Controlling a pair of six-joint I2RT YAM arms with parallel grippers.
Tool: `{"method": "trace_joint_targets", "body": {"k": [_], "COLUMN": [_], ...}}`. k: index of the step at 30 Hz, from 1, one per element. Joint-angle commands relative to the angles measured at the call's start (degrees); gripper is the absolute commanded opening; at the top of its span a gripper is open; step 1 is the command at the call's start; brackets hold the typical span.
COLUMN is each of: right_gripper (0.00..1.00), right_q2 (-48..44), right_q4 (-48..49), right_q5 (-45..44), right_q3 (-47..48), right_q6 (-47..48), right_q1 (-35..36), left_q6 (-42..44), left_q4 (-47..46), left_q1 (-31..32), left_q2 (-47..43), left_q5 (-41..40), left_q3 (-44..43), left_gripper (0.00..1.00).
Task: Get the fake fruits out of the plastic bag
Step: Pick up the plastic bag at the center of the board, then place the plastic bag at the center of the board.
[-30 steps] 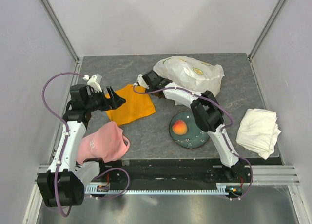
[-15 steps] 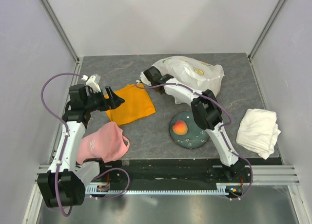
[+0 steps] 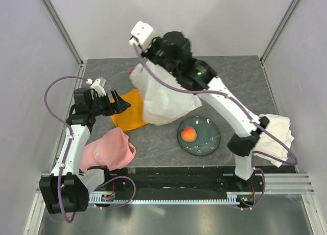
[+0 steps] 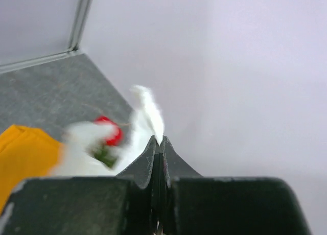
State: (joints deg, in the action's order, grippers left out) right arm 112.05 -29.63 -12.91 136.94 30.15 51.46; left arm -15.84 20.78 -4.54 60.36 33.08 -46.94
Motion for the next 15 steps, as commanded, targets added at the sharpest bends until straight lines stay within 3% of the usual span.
{"method": "trace_joint_targets", "body": {"k": [1, 5, 8, 13, 15], "right_gripper": [0.00, 0.00, 0.00, 0.05, 0.06], "right_q2": [-8.6, -16.6, -19.9, -22.9, -22.8], "right_q4": [3.2, 3.6, 1.0, -2.6, -3.3], "right_q5": [-0.9, 1.4, 5.7, 16.0, 16.3], "right_q3": [-6.9, -27.4, -36.4, -45.3, -46.5], "right_q6": [-0.4, -2.2, -4.4, -9.4, -10.2], "right_q1": [-1.9, -5.1, -5.5, -4.8, -3.9], "left_q6": [-2.4, -2.4, -1.0, 4.8, 5.6], "left_q4": [-2.0, -0.6, 4.8, 10.5, 11.0], "left_q1": [-0.4, -0.5, -1.7, -2.2, -2.2], "left_q2": [-0.5, -1.4, -3.8, -7.8, -7.4], "left_q5": [-0.9, -2.7, -3.5, -7.1, -9.8], "left_q3": [-3.0, -4.2, -10.0, -17.9, -18.5], "left_gripper": [0.93, 0.94, 0.94, 0.94, 0.94]}}
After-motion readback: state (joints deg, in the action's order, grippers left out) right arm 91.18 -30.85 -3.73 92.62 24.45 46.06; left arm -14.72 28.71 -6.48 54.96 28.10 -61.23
